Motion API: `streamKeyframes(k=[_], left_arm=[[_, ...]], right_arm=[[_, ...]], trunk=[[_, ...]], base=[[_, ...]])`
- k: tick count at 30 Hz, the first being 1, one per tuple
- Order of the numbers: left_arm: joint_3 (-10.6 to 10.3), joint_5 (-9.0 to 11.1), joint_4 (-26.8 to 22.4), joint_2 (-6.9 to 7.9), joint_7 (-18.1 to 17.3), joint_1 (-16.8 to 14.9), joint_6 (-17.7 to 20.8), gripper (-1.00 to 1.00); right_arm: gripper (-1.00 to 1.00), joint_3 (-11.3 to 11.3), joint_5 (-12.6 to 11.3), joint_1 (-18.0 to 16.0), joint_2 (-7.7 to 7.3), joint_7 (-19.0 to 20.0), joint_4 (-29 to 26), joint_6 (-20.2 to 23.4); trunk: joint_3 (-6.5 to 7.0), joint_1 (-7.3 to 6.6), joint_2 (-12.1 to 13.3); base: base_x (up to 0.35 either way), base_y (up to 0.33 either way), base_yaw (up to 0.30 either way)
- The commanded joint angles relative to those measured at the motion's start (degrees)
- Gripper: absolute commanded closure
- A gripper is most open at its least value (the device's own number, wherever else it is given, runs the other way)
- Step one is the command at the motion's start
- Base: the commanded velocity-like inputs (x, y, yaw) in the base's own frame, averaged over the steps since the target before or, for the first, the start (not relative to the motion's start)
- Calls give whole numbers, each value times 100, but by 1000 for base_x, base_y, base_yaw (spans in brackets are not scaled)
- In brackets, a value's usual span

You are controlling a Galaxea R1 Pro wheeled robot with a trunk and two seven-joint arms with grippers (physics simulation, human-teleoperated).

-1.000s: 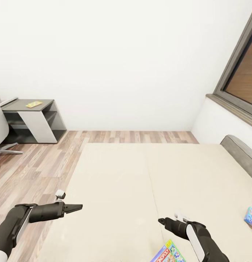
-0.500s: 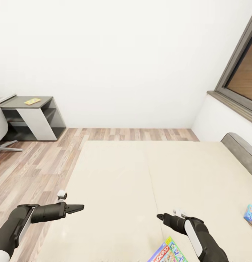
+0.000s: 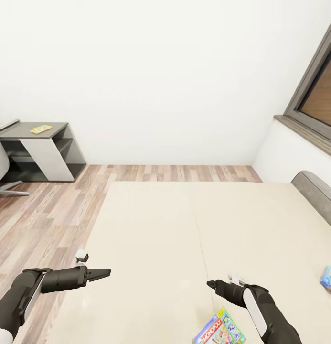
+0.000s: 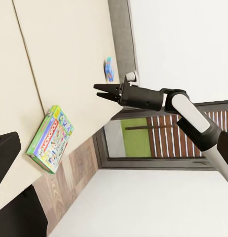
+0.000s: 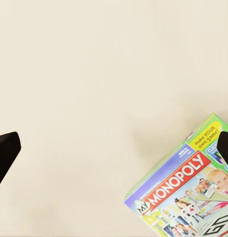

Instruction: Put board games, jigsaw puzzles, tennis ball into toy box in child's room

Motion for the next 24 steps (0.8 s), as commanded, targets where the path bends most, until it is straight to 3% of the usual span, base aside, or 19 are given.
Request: streamKeyframes(k=[1,15,24], left_arm=[[1,-8,-2,1,-26,-3,61,-100],[7,-14,-2,8,-26,-3,57,-100],[12,-12,-2,9,-26,-3,59,-100]], right_arm=[[-100,-15,18,-4,0,33,-5,31],[-100,-17,28,-15,-9,22,-4,21],[-100,-21,59,-15,-16,-227,-3,20]], trunk=[[-20,3,-11],[-151,3,-11],[-236,3,-11]], base=[[0,0,0],[0,0,0],[0,0,0]])
